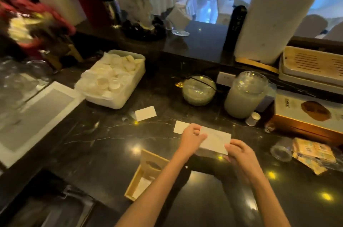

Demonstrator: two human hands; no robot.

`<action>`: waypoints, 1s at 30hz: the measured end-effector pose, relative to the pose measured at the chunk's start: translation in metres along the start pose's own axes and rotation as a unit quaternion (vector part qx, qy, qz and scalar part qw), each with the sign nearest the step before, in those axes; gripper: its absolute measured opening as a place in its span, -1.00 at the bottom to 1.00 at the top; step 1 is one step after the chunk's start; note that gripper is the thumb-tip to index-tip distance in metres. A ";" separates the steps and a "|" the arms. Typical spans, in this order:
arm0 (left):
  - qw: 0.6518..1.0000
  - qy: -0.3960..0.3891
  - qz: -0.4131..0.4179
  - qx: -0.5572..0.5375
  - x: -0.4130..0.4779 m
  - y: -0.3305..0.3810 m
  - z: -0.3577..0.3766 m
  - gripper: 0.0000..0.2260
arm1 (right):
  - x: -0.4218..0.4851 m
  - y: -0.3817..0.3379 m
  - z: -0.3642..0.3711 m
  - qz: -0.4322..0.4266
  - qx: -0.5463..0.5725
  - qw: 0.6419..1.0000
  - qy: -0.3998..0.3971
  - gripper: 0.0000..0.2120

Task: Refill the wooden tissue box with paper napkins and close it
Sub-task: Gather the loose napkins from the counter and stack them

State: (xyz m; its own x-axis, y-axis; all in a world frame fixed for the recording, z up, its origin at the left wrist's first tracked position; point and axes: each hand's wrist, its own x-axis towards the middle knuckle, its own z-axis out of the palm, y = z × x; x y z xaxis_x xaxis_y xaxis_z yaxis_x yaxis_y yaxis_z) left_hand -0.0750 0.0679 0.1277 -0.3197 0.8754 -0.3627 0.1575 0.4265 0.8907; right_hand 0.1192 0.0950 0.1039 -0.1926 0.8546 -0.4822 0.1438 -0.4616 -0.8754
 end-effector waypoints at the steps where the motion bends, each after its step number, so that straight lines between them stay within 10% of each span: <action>1: 1.000 0.026 0.005 0.001 0.004 0.006 -0.023 -0.75 | 0.004 -0.013 0.022 -0.009 -0.007 1.000 -0.014 -0.80; 13: 0.968 0.172 -0.144 -0.115 0.118 -0.050 -0.232 -0.87 | 0.120 -0.083 0.279 -0.101 -0.276 0.955 -0.038 -0.85; 30: 0.937 0.213 -0.270 -0.062 0.237 -0.158 -0.211 -0.76 | 0.245 -0.007 0.366 -0.019 -0.465 0.885 0.032 -0.85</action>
State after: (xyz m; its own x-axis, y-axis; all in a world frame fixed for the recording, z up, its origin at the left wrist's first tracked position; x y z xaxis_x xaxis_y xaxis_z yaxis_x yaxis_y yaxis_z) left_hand -0.3730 0.1603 -0.0415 -0.6701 0.3585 -0.6499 -0.2354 0.7278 0.6441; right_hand -0.2845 0.2203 -0.0208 -0.1635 0.8912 -0.4232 0.8800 -0.0622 -0.4708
